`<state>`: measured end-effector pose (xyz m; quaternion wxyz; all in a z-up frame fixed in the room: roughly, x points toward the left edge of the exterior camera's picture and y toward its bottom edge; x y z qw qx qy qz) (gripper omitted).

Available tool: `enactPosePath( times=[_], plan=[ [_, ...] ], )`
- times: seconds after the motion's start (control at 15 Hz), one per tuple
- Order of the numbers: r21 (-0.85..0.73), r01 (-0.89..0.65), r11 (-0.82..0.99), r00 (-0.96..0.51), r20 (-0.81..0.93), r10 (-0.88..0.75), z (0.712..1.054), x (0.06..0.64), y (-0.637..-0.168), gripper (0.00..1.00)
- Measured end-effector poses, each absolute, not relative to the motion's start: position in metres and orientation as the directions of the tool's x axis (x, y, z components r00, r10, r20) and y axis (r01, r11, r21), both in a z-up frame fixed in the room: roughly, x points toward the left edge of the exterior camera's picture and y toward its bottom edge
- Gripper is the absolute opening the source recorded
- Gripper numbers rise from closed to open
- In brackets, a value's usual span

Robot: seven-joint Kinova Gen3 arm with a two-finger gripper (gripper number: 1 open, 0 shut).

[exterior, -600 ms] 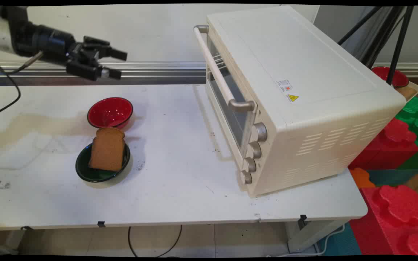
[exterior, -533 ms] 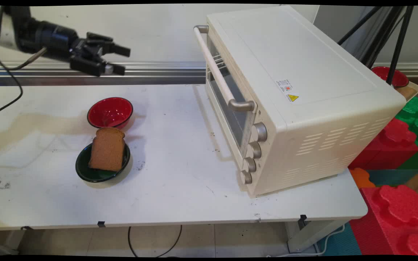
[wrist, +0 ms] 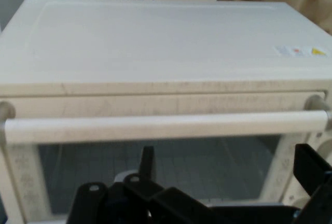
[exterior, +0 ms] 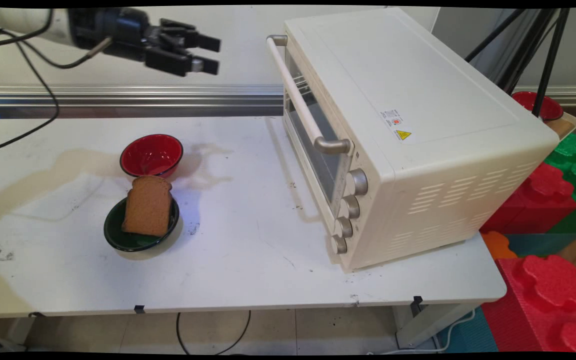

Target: Open the oven

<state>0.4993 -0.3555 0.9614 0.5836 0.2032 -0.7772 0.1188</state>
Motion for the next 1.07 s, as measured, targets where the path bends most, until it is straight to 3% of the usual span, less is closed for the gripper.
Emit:
enactPosePath(
  times=[0.4,0.87,0.93,1.07],
  plan=[
    [0.044,-0.449,0.892,-0.242,0.955,-0.169,0.961,0.437,-0.391,1.0],
    [0.024,-0.446,0.895,-0.269,0.95,-0.159,0.954,0.402,-0.412,1.0],
    [0.021,-0.446,0.895,-0.272,0.949,-0.158,0.954,0.4,-0.414,0.0],
    [0.014,-0.443,0.896,-0.281,0.947,-0.154,0.952,0.394,-0.418,0.0]
  ],
)
